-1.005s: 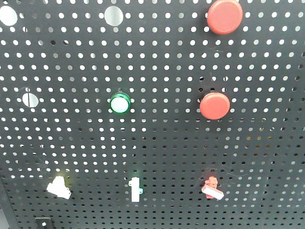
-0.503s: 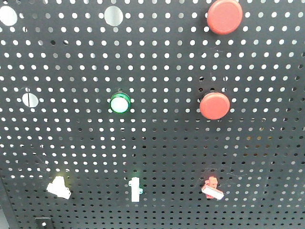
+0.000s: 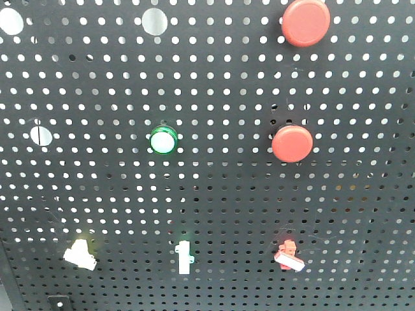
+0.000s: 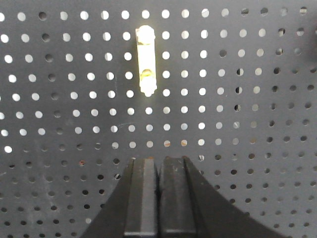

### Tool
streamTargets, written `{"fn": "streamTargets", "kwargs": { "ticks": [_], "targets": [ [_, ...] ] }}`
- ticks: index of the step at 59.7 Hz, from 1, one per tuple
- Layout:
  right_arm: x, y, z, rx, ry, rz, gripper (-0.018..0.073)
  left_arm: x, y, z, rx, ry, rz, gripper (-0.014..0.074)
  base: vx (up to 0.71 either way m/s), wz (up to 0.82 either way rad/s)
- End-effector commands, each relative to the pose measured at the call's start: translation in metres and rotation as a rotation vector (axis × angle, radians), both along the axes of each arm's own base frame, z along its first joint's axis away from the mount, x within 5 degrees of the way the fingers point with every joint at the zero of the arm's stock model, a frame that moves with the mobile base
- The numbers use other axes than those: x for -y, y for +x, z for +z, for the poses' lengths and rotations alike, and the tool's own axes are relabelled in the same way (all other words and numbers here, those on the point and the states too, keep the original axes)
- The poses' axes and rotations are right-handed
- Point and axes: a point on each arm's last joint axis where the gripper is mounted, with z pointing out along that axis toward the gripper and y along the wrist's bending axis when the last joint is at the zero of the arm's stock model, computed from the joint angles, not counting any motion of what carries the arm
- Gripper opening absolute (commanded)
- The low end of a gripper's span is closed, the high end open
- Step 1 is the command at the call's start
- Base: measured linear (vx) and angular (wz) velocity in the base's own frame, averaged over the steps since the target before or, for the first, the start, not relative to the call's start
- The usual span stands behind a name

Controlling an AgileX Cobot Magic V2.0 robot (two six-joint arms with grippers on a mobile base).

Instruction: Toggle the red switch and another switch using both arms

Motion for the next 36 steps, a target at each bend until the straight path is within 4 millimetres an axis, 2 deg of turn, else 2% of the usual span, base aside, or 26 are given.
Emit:
{"fn": "streamTargets", "kwargs": {
  "ticks": [1,9,24,36],
  "targets": [
    [0.001,-0.001,0.017,0.095,-0.02,-0.009,-0.0006,0.009,0.008,0.014,0.087,-0.018,-0.052,0.0002,0.0,0.0],
    [0.001,-0.001,0.017,0.095,-0.02,-0.009,-0.0006,0.016,0.02,0.011,0.082,-0.026,-0.072,0.0002,0.0,0.0],
    [0.001,-0.001,0.017,0.095,-0.02,-0.009,-0.0006,0.022,0.04,0.024,0.075,-0.057,-0.074,0.0002,0.0,0.0],
    [0.001,-0.001,0.017,0.095,-0.02,-0.009,-0.0006,0.027,0.048,0.025,0.065,-0.045,-0.087,0.0002,0.0,0.0]
  ]
}}
